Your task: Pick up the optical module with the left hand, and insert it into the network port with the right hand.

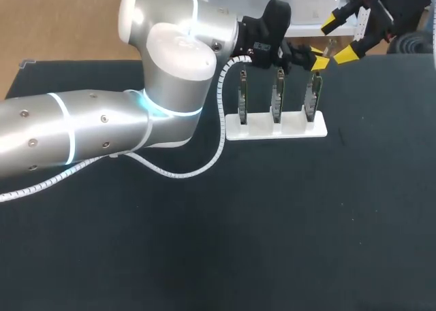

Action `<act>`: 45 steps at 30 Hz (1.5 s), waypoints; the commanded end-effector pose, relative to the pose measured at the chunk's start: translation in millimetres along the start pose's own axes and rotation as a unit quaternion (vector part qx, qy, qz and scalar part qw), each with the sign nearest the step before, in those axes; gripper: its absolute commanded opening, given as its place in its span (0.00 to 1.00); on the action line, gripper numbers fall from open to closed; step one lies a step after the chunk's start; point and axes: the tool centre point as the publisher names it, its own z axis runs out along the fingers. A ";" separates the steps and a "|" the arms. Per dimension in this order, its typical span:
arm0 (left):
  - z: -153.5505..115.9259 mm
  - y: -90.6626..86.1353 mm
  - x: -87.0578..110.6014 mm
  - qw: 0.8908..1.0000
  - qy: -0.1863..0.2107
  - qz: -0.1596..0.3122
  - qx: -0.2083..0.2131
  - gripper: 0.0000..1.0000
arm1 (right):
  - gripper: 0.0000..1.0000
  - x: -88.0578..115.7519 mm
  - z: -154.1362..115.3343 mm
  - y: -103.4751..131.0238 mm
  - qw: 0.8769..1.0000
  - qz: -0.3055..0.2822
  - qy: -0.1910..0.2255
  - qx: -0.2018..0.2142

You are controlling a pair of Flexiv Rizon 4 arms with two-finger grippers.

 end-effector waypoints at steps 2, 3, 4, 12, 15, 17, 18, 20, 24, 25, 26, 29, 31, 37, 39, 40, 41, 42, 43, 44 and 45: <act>0.1 1.2 -1.2 1.000 0.003 -0.001 0.001 0.00 | 1.00 -0.1 2.8 2.8 1.000 0.001 0.000 0.002; 0.1 1.2 -1.2 1.000 0.003 -0.001 0.001 0.00 | 1.00 0.1 3.1 2.9 1.000 0.001 0.000 0.001; 0.1 1.2 -1.2 1.000 0.003 -0.001 0.001 0.00 | 1.00 0.0 3.4 3.0 1.000 0.001 0.000 0.000; 0.1 1.2 -1.2 1.000 0.003 -0.001 0.001 0.00 | 1.00 1.0 1.8 2.8 1.000 0.002 0.002 0.001; 0.1 1.2 -1.2 1.000 0.003 -0.001 0.001 0.00 | 1.00 1.9 0.8 3.0 1.000 0.004 0.003 0.004; 0.1 1.2 -1.2 1.000 0.003 -0.001 0.001 0.00 | 1.00 2.2 0.6 3.6 1.000 0.005 0.003 0.005; 0.1 1.2 -1.2 1.000 0.003 -0.001 0.001 0.00 | 1.00 2.2 0.8 4.2 1.000 0.005 0.003 0.005; 0.1 1.2 -1.2 1.000 0.003 -0.001 0.001 0.00 | 1.00 2.2 1.0 4.5 1.000 0.006 0.002 0.005; 0.1 1.2 -1.2 1.000 0.003 -0.001 0.001 0.00 | 1.00 1.8 1.6 4.6 1.000 0.005 0.001 0.005; 0.1 1.2 -1.2 1.000 0.003 -0.001 0.001 0.00 | 1.00 1.8 1.6 4.6 1.000 0.005 0.001 0.005; 0.1 1.2 -1.2 1.000 0.003 -0.001 0.001 0.00 | 1.00 1.8 1.6 4.6 1.000 0.005 0.001 0.005; 0.1 1.2 -1.2 1.000 0.003 -0.001 0.001 0.00 | 1.00 1.7 1.5 4.4 1.000 0.005 0.001 0.006; 0.1 1.2 -1.2 1.000 0.003 -0.001 0.001 0.00 | 0.98 1.7 1.4 4.2 1.000 0.004 0.001 0.005; 0.1 1.2 -1.2 1.000 0.003 -0.001 0.001 0.00 | 0.00 0.9 1.8 4.7 1.000 0.001 0.002 0.005; 0.1 1.2 -1.2 1.000 0.003 -0.001 0.001 0.00 | 0.00 1.0 1.8 4.7 1.000 0.002 0.003 0.006; 0.1 1.2 -1.2 1.000 0.003 -0.001 0.001 0.00 | 0.00 1.1 1.7 4.7 1.000 0.002 0.004 0.007; 0.1 1.2 -1.2 1.000 0.003 -0.001 0.001 0.00 | 0.00 1.1 1.7 4.7 1.000 0.002 0.004 0.008; 0.1 1.2 -1.2 1.000 0.003 -0.001 0.001 0.00 | 0.00 1.2 1.6 4.7 1.000 0.003 0.005 0.009; 0.1 1.2 -1.2 1.000 0.003 -0.001 0.001 0.00 | 0.00 1.2 1.4 4.7 1.000 0.002 0.005 0.009; 0.1 1.2 -1.2 1.000 0.003 -0.001 0.001 0.00 | 0.00 1.3 1.2 4.7 1.000 0.002 0.005 0.009; 0.1 1.2 -1.2 1.000 0.003 -0.001 0.001 0.00 | 0.00 1.3 0.9 4.7 1.000 0.002 0.006 0.010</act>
